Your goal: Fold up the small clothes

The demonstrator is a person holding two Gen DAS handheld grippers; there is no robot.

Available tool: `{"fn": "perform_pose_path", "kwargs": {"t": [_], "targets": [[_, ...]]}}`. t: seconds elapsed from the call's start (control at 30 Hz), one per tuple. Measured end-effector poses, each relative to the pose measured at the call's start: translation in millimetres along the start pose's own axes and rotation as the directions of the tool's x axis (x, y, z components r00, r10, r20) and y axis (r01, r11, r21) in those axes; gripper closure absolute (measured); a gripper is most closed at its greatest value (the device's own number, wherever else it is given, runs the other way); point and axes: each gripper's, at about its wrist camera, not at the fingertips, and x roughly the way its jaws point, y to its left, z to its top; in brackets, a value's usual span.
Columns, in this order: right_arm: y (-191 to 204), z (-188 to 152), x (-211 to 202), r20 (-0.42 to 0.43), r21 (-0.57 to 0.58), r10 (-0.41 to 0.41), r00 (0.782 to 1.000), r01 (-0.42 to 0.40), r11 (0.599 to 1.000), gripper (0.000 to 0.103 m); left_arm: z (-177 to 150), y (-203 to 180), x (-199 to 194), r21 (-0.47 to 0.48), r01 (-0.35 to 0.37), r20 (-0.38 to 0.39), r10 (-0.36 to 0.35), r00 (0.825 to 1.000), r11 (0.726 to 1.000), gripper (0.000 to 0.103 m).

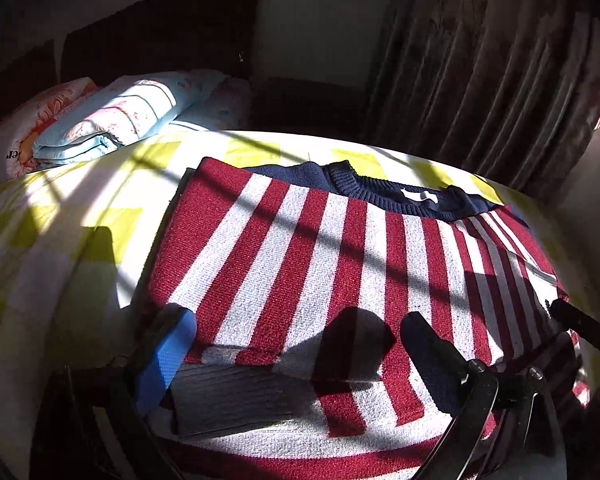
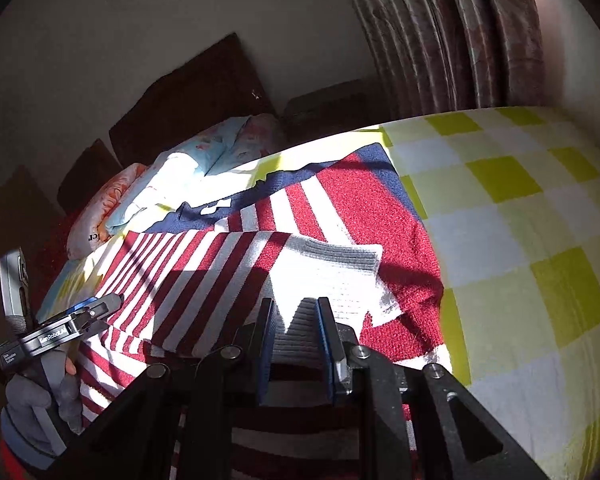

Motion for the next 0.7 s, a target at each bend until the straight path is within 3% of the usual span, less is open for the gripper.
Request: {"fn": "perform_pose_path", "kwargs": {"t": [0.3, 0.43, 0.5, 0.6, 0.67, 0.7], "targets": [[-8.8, -1.4, -3.9, 0.012, 0.038, 0.038, 0.999, -0.038, 0.999, 0.083, -16.5, 1.7, -26.6, -0.060, 0.003, 0.064, 0.001, 0.998, 0.998, 0.000], [-7.9, -0.6, -3.3, 0.012, 0.035, 0.034, 0.999, -0.034, 0.999, 0.083, -25.6, 2.9, -30.2, -0.069, -0.003, 0.051, 0.007, 0.999, 0.998, 0.000], [-7.2, -0.3, -4.2, 0.013, 0.032, 0.031, 0.999, -0.031, 0.999, 0.083, -28.0, 7.1, -33.6, -0.094, -0.047, 0.036, 0.050, 0.998, 0.994, 0.000], [8.5, -7.6, -26.2, 0.102, -0.013, -0.034, 0.994, 0.035, 0.999, 0.080, -37.8, -4.0, -48.9, -0.034, -0.004, 0.076, 0.006, 0.997, 0.999, 0.000], [33.5, -20.1, -33.4, 0.112, -0.107, 0.036, 0.993, -0.024, 0.994, 0.078, -45.8, -18.0, -48.0, 0.022, 0.014, 0.052, -0.015, 0.999, 1.000, 0.000], [47.9, -26.2, -28.7, 0.069, -0.154, 0.055, 0.996, -0.043, 0.987, 0.077, -49.1, -26.4, -45.0, 0.060, 0.005, 0.030, -0.007, 1.000, 0.998, 0.000]]}}
